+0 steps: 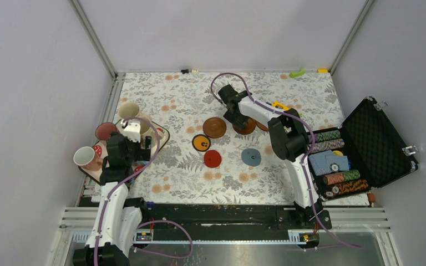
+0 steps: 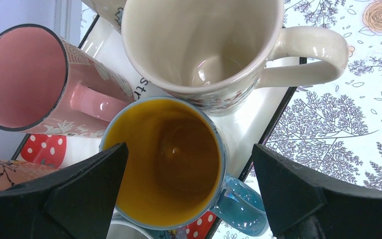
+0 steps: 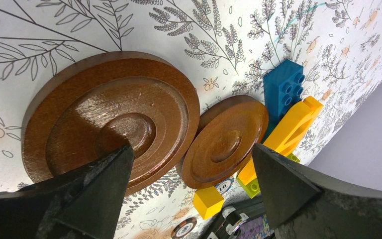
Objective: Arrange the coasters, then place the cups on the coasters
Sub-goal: Move the coaster to the center of the board.
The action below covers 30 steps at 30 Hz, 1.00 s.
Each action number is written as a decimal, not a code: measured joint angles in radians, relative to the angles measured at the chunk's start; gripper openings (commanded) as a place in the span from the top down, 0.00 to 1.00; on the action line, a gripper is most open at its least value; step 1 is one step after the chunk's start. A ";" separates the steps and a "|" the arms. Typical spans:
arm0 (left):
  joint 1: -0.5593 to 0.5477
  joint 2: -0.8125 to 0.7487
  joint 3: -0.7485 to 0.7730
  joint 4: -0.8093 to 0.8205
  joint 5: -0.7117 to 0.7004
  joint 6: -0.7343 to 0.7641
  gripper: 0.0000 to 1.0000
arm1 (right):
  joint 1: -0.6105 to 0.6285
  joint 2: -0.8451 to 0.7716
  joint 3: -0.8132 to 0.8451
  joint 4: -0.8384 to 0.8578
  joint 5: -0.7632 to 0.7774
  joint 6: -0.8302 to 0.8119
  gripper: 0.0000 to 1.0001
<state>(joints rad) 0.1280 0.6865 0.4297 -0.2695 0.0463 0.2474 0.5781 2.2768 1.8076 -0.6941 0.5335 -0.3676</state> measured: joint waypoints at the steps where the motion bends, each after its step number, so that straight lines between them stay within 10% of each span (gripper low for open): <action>1: 0.000 0.004 0.000 0.000 0.001 0.000 0.01 | 0.000 0.000 0.000 0.000 0.000 0.000 0.02; 30: 0.000 0.032 0.058 -0.027 0.012 0.000 0.03 | 0.003 -0.002 -0.006 0.007 0.008 -0.006 0.01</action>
<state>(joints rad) 0.1280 0.7185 0.4881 -0.2970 0.0582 0.2474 0.5816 2.2753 1.8011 -0.6868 0.5415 -0.3737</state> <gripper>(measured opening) 0.960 0.984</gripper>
